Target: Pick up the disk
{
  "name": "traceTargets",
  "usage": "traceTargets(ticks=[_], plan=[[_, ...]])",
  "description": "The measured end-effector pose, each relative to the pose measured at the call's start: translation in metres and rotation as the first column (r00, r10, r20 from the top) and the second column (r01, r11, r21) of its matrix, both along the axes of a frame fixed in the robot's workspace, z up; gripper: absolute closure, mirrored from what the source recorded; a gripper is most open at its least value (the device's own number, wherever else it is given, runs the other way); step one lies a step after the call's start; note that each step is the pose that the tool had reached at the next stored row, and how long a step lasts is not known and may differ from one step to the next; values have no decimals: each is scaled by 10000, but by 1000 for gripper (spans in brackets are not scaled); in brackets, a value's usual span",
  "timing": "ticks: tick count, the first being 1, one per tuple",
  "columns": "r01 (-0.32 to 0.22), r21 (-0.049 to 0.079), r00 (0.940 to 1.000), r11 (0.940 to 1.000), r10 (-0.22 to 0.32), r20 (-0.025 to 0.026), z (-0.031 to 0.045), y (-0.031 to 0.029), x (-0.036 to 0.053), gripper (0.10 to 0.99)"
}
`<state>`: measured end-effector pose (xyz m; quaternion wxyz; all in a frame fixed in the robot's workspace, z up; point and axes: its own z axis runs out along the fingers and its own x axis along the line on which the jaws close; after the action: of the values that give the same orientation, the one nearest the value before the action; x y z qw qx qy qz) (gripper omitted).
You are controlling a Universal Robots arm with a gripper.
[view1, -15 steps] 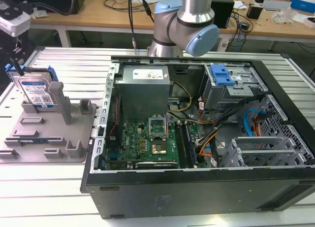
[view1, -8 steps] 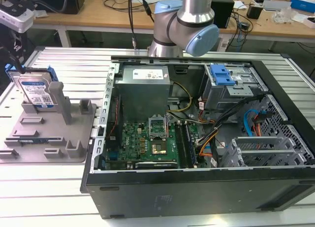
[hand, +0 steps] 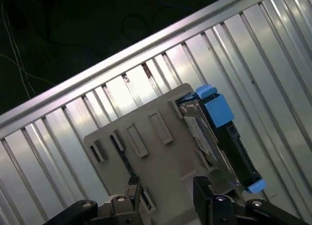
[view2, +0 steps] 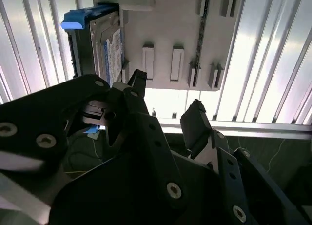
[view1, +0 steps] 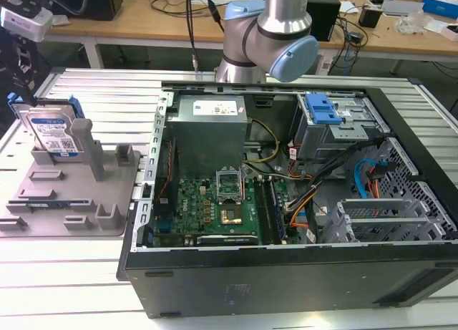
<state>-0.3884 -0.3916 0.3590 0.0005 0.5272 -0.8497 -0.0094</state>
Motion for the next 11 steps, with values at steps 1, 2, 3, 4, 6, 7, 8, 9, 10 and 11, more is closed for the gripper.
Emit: traceTargets(ticks=[1, 2, 3, 4, 6, 7, 8, 9, 10, 11], plan=[[-190, -27, 9998, 9998, 190, 0, 0, 0, 0, 529], [-354, -48, 9994, 9994, 354, -2, 0, 0, 0, 529], [-616, -78, 9981, 9981, 616, -3, 0, 0, 1, 529], [-801, -98, 9968, 9967, 801, -4, 0, 0, 1, 529], [-1170, -138, 9931, 9930, 1170, -8, 0, 0, 0, 529], [-1461, -167, 9893, 9891, 1461, -13, 0, 0, 1, 529], [-1795, -199, 9838, 9836, 1795, -17, -1, 0, 1, 529], [-2068, -224, 9784, 9781, 2068, -22, -2, 0, 1, 529], [-2253, -241, 9743, 9740, 2253, -25, -3, 0, 1, 529], [-2471, -261, 9690, 9687, 2471, -30, -5, 0, 1, 529]])
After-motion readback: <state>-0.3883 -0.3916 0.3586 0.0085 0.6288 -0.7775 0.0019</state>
